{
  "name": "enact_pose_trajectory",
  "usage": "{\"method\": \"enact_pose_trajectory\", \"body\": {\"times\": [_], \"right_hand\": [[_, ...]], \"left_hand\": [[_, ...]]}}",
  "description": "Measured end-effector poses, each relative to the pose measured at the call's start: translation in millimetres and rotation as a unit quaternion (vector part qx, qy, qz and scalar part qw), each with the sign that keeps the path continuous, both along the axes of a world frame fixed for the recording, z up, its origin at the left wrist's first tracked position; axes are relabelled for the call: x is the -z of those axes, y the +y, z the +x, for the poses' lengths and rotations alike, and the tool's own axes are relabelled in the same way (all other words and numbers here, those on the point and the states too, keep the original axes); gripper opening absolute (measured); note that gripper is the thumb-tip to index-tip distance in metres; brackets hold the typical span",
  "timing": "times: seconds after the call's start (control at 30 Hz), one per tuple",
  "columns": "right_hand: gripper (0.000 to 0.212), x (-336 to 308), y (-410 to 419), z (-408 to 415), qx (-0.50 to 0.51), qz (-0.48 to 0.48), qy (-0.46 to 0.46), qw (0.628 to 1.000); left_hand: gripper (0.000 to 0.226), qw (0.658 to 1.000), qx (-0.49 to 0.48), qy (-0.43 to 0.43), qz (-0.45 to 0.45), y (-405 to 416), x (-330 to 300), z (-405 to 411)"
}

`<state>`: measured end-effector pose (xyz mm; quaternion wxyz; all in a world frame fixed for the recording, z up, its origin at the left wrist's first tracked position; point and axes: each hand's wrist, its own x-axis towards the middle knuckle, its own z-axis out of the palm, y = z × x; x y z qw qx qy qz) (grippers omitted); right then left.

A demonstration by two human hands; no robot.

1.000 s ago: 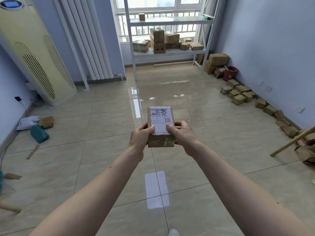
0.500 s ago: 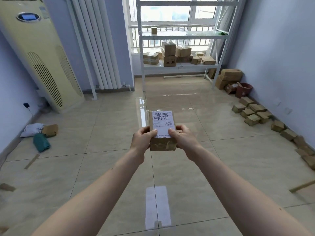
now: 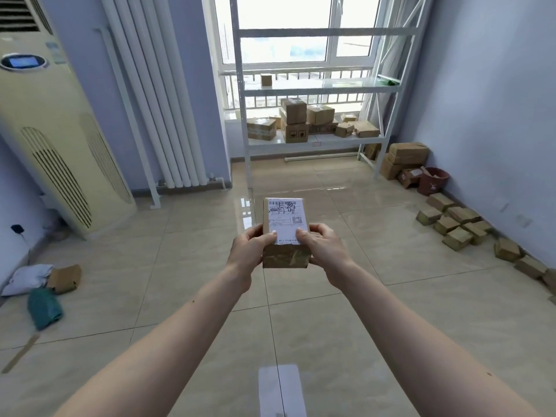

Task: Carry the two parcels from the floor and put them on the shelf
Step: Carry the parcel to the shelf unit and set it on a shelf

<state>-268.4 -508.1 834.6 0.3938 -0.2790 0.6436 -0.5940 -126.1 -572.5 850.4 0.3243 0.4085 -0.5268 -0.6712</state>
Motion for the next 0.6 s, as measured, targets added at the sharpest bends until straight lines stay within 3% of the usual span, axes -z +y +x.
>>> {"method": "enact_pose_trajectory", "body": {"times": [0.37,0.6], "right_hand": [[0.019,2.4,-152.3,-102.5,0.017,-0.004,0.006,1.0],[0.025,-11.5,-268.9,-184.0,-0.016,-0.004,0.016,1.0]], "left_hand": [[0.024,0.998,0.054,0.011,-0.005,-155.9,5.5,-99.0],[0.026,0.999,0.044,0.016,-0.006,-266.4,-7.2,-176.6]]}}
